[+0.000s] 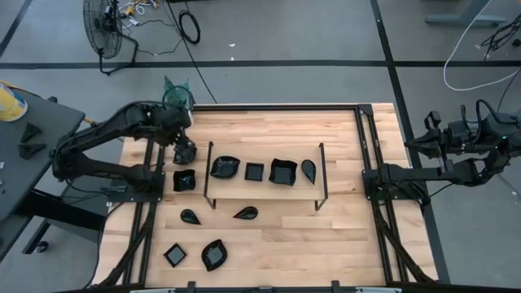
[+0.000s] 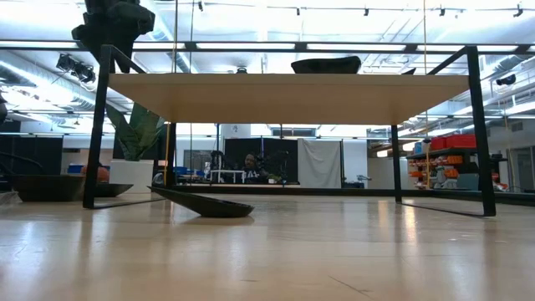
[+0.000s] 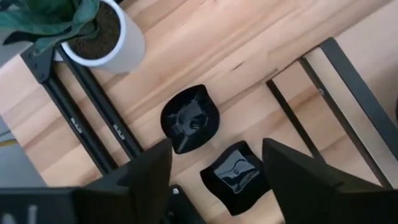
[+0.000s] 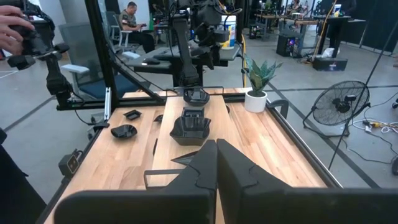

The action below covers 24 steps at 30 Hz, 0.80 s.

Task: Pick & Place Mini shaped plates
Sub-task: Stack the leaf shaped plate on top of the leaf shaped plate on the shelf

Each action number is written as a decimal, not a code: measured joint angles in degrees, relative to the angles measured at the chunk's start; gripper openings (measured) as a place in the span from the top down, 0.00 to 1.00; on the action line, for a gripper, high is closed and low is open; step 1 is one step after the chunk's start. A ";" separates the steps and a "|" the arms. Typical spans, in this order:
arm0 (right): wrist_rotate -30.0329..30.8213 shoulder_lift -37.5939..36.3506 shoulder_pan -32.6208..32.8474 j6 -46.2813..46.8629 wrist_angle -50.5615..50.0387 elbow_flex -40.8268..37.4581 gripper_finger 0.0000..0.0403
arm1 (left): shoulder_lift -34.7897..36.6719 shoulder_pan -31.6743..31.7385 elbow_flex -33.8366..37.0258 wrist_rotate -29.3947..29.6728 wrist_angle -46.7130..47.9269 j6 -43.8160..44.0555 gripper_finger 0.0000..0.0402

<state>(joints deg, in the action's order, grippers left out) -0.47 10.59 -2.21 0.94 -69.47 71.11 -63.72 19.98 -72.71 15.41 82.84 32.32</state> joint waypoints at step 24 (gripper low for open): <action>0.01 0.00 0.02 0.01 0.01 0.00 0.98 | 0.85 9.08 17.47 -14.07 -12.53 -7.40 0.28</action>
<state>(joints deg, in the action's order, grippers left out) -0.46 10.59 -2.20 0.94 -69.46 71.11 -62.87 29.06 -55.24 1.34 70.31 24.92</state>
